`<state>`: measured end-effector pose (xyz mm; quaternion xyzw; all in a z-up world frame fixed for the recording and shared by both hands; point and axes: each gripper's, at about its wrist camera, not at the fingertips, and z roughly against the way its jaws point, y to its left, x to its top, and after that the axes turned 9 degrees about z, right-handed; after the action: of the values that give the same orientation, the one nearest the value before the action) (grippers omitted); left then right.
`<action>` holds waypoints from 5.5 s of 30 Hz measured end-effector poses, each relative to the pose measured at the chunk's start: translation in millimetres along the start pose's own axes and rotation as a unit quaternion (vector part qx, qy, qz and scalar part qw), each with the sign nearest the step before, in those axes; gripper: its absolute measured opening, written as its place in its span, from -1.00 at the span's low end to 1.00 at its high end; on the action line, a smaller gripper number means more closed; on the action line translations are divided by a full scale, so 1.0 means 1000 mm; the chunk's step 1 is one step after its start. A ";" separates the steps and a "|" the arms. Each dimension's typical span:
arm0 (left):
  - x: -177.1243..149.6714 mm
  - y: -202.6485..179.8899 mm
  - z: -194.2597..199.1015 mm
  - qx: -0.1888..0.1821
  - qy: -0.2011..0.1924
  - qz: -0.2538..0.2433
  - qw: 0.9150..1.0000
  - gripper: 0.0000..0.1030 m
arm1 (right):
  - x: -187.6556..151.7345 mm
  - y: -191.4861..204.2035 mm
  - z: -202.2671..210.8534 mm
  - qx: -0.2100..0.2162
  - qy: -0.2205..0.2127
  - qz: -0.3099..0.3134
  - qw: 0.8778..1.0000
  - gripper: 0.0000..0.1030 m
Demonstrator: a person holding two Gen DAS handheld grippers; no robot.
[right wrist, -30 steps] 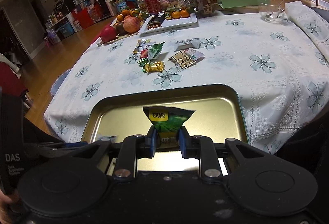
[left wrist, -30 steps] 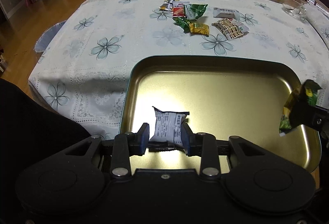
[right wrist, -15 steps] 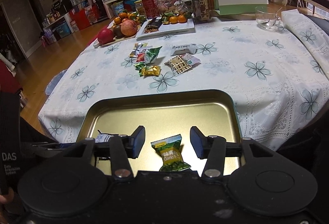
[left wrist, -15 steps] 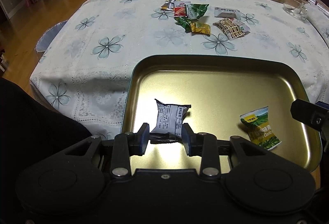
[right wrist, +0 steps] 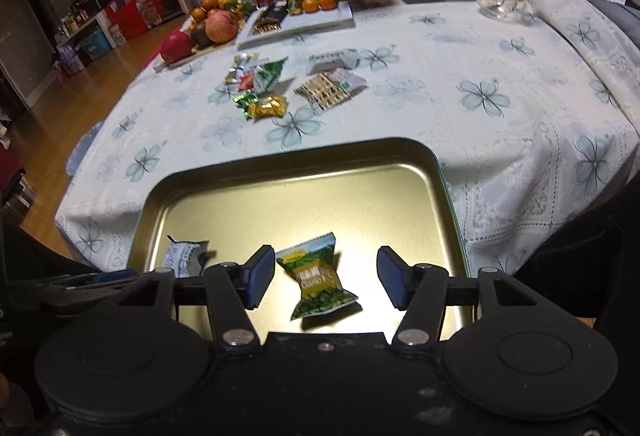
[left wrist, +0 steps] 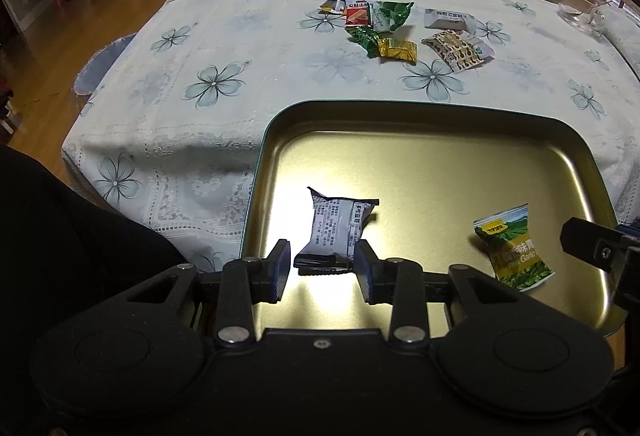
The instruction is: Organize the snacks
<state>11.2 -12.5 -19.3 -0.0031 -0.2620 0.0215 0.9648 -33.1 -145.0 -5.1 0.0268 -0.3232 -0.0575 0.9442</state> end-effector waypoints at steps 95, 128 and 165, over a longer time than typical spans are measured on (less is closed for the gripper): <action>0.264 -0.096 -0.184 -0.077 0.128 0.033 0.988 -0.22 | 0.272 -0.099 -0.222 -0.008 0.177 -0.176 0.968 0.07; 0.254 -0.027 -0.136 -0.081 0.146 0.046 0.985 -0.22 | 0.254 -0.058 -0.261 -0.057 0.218 -0.083 0.971 -0.92; 0.235 -0.017 -0.110 -0.086 0.123 0.030 0.988 -0.22 | 0.258 -0.086 -0.225 -0.065 0.151 -0.146 0.976 -0.59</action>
<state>270.3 -19.1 4.9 -0.0964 -0.1423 0.0273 0.9847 299.8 -259.9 -33.9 0.0206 -0.1650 -0.2109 0.9633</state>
